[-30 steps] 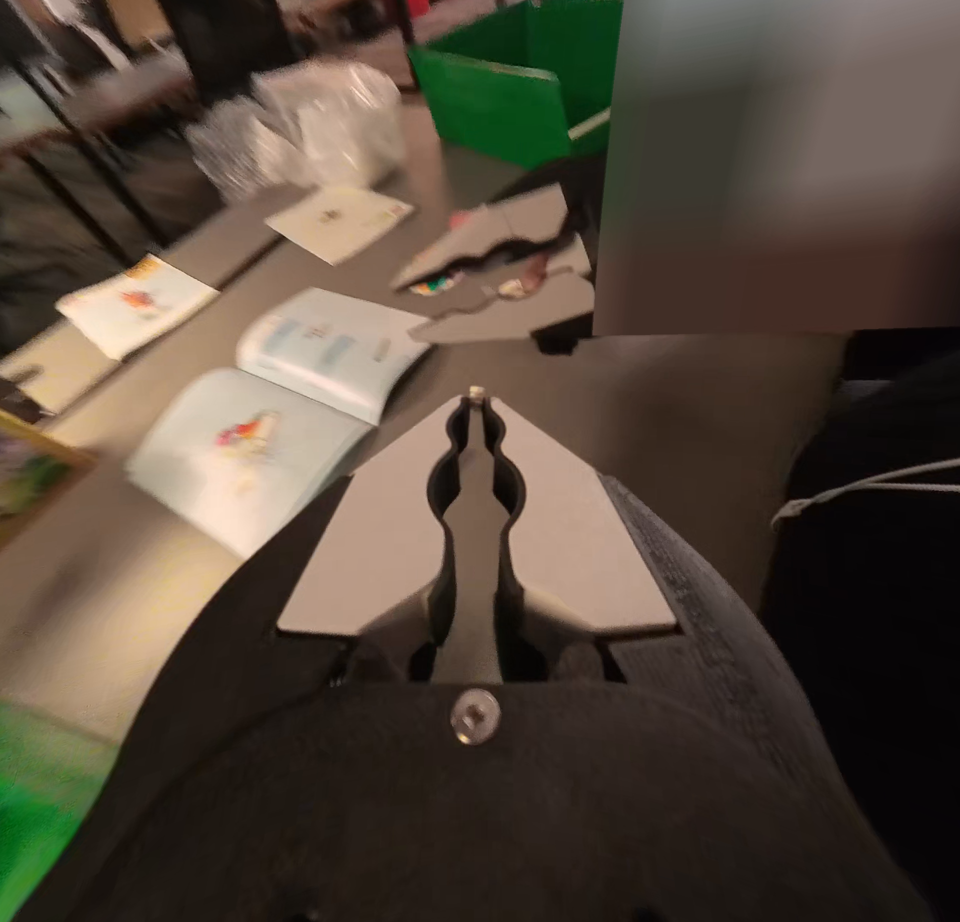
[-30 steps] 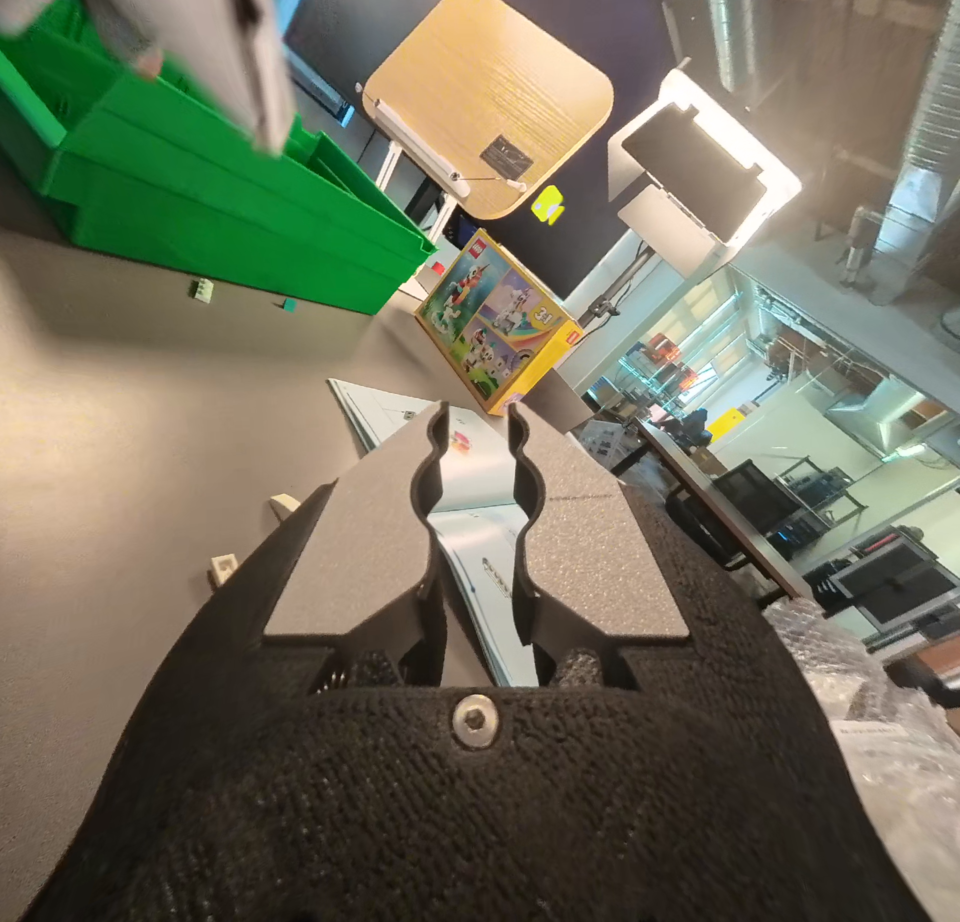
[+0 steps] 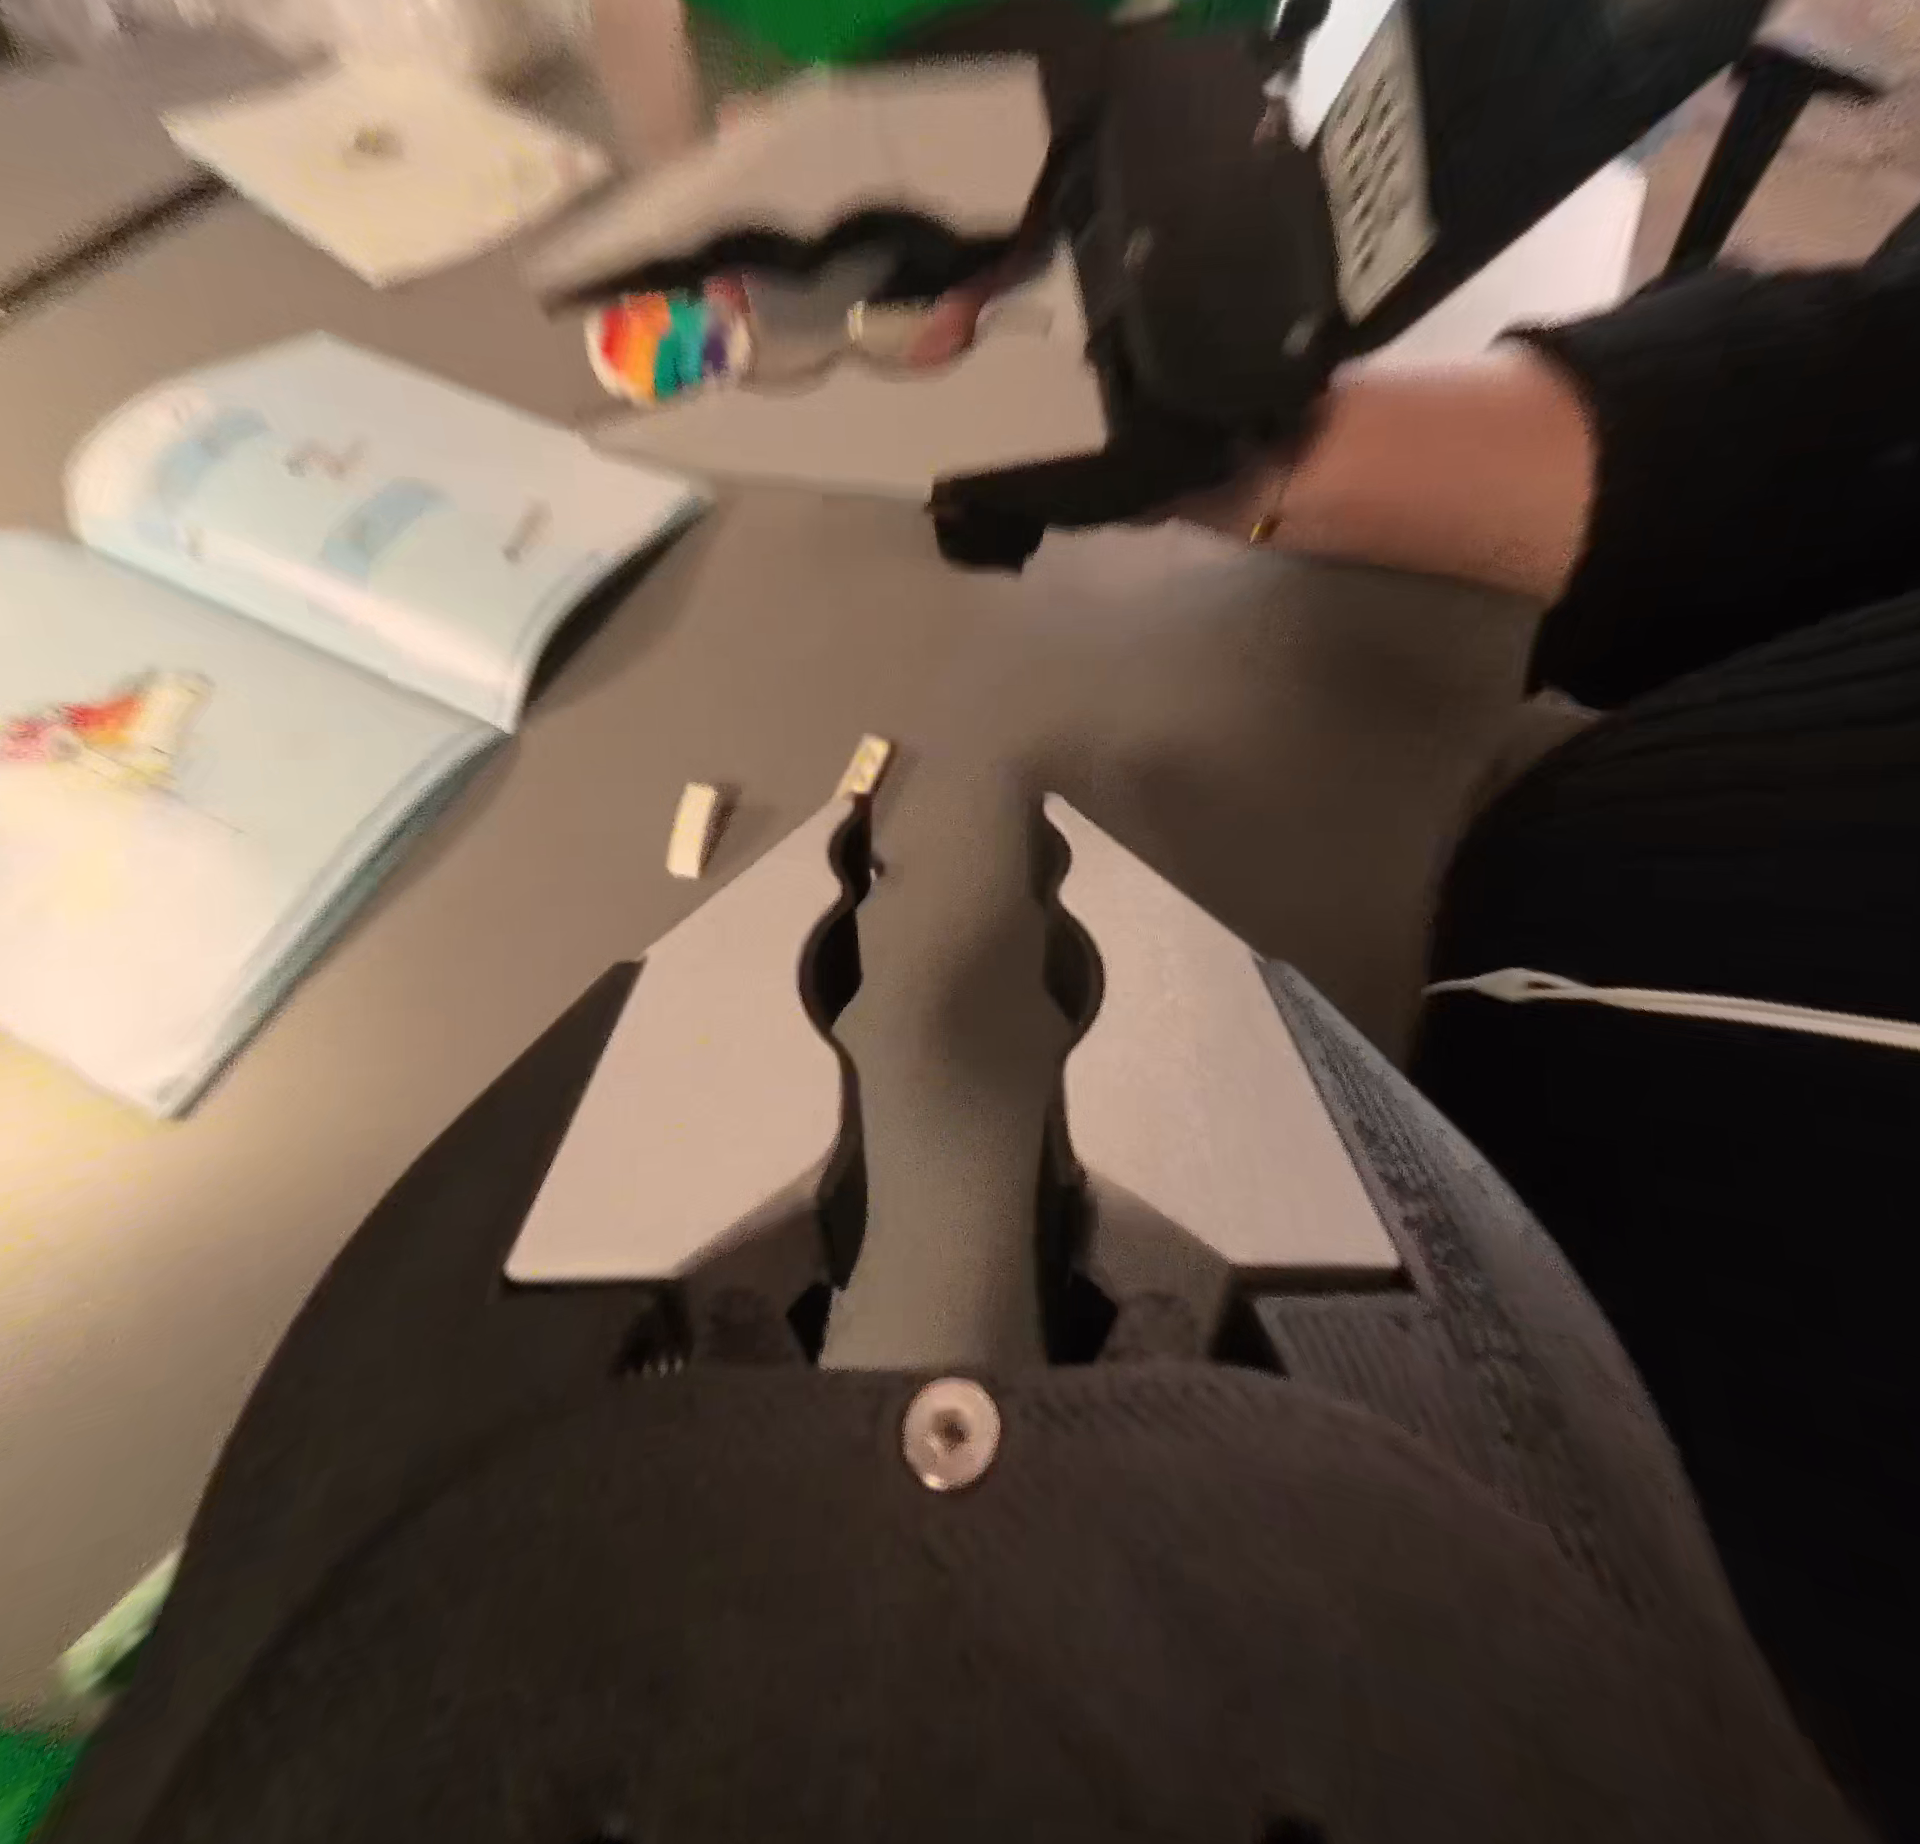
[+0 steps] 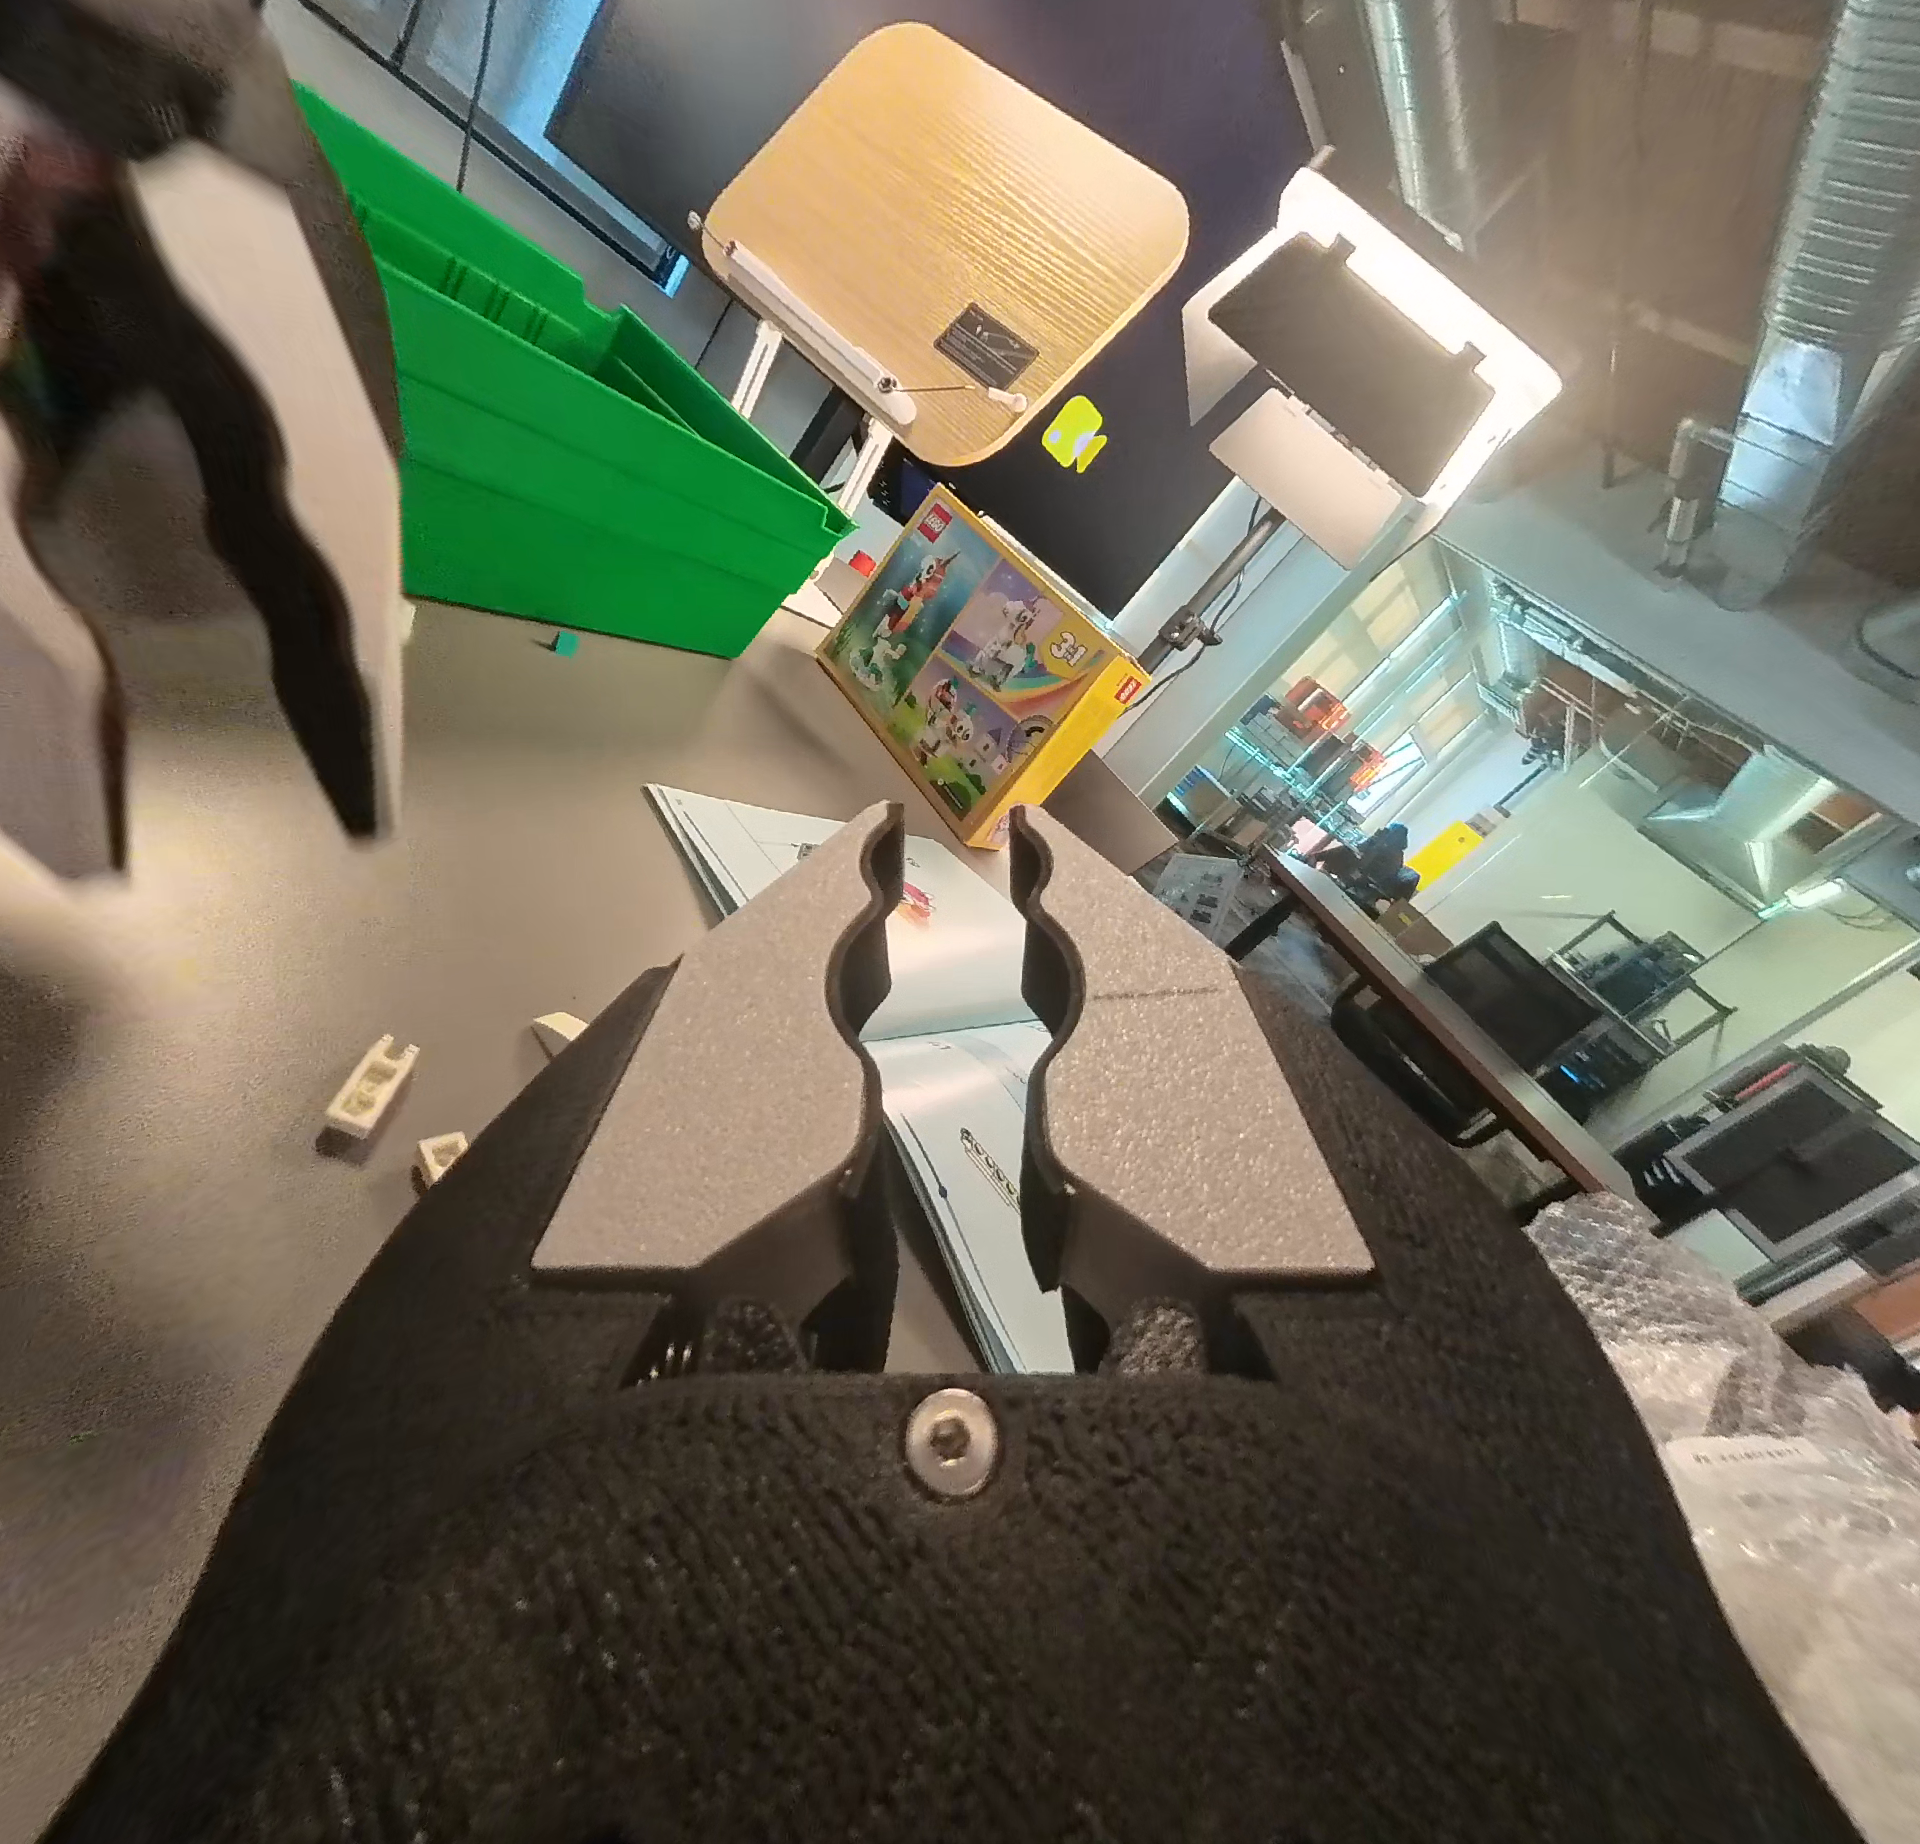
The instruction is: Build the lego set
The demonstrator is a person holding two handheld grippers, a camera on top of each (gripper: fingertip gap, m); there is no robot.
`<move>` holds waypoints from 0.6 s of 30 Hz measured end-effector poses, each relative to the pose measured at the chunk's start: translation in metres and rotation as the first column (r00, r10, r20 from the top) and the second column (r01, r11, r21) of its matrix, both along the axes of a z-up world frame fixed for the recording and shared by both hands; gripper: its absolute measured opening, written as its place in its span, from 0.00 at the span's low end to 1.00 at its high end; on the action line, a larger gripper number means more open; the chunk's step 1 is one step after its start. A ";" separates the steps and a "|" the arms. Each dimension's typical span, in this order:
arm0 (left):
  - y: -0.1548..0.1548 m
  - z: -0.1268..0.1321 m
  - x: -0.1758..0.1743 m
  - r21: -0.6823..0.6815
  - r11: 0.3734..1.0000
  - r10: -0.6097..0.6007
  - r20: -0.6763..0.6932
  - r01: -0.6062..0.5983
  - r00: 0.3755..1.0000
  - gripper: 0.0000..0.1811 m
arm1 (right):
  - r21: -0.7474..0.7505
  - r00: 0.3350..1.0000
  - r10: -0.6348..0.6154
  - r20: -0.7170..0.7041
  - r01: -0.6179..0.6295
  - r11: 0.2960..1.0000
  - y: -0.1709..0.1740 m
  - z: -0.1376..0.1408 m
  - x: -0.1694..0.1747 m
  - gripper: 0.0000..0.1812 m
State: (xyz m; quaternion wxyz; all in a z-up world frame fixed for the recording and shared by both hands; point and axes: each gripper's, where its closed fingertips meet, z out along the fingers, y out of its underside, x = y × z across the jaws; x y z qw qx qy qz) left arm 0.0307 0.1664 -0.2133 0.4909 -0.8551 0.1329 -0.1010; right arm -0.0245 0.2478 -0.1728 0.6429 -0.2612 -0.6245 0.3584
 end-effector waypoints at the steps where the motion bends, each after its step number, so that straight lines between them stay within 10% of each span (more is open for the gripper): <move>1: -0.005 0.018 -0.006 0.054 0.998 0.018 -0.002 -0.018 1.000 0.16 | -0.002 1.000 -0.001 -0.001 0.001 1.000 0.001 0.000 0.000 0.10; 7: -0.049 0.100 -0.104 0.251 0.916 0.300 0.087 -0.312 0.950 0.14 | -0.007 1.000 0.002 -0.006 -0.002 1.000 0.000 0.002 0.000 0.10; 11: -0.059 0.088 -0.142 0.197 0.905 0.372 0.064 -0.377 0.926 0.14 | -0.006 1.000 0.009 0.008 -0.009 1.000 -0.001 -0.001 -0.001 0.10; 18: -0.027 0.029 -0.144 -0.239 0.965 0.071 -0.165 -0.110 0.984 0.12 | -0.010 1.000 0.011 0.011 -0.011 1.000 -0.001 -0.002 -0.001 0.10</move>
